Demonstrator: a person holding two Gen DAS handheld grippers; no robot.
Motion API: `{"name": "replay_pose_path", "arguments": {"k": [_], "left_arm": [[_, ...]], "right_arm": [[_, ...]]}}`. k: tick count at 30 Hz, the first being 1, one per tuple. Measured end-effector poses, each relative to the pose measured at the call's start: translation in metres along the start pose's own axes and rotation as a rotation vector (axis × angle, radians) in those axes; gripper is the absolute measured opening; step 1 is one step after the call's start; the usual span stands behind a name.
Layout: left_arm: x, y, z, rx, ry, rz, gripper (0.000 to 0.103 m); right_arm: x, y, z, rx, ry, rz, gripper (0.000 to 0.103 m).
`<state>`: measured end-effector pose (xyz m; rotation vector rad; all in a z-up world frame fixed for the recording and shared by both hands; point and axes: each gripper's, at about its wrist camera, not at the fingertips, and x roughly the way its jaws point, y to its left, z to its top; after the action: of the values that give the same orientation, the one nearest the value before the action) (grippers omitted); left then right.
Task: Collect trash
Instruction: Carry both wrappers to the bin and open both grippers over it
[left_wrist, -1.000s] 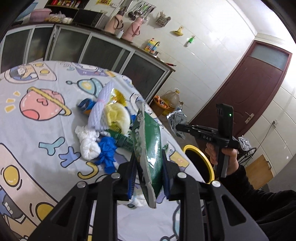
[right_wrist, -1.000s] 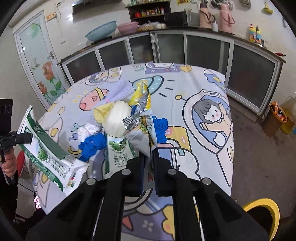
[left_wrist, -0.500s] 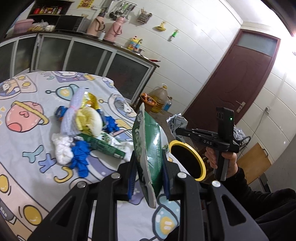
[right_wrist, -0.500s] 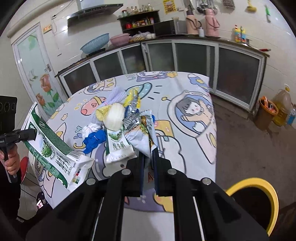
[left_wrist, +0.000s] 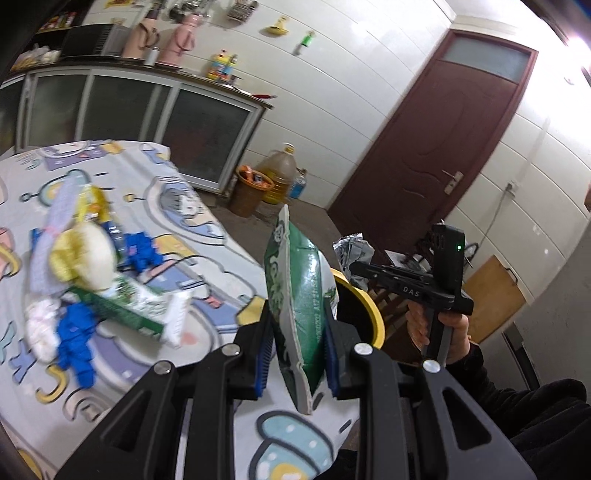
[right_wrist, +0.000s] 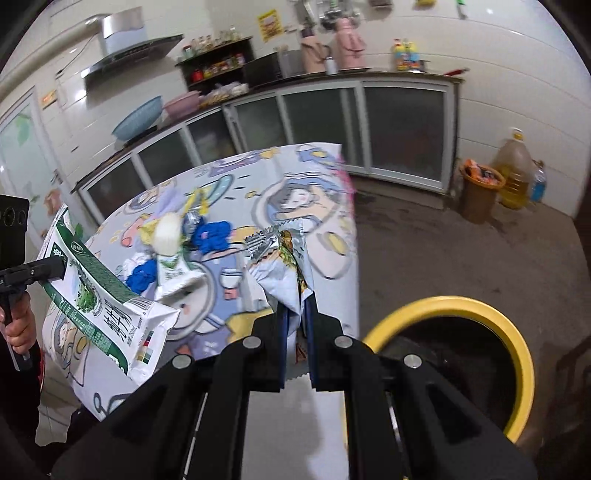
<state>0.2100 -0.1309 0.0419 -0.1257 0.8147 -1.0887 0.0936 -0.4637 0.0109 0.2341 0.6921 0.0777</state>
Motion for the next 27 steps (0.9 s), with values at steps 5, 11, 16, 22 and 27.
{"name": "replay_pose_path", "arguments": {"k": [5,11,16,22,27], "left_arm": [[0.038,-0.018,0.012,0.037,0.044,-0.051,0.022],[0.086,-0.041,0.022,0.067,0.099,-0.107,0.022],[0.129,-0.061,0.028,0.095,0.150,-0.137,0.022],[0.176,-0.079,0.033,0.123,0.208,-0.154,0.022],[0.209,-0.090,0.034,0.135,0.244,-0.147,0.022]], "right_arm": [[-0.014,-0.038,-0.017,0.089,-0.020,-0.075,0.009],[-0.024,-0.081,-0.041,0.189,-0.024,-0.159,0.009],[-0.021,-0.111,-0.056,0.266,-0.004,-0.202,0.009],[-0.016,-0.136,-0.070,0.323,0.016,-0.220,0.009],[-0.011,-0.151,-0.075,0.358,0.031,-0.231,0.009]]}}
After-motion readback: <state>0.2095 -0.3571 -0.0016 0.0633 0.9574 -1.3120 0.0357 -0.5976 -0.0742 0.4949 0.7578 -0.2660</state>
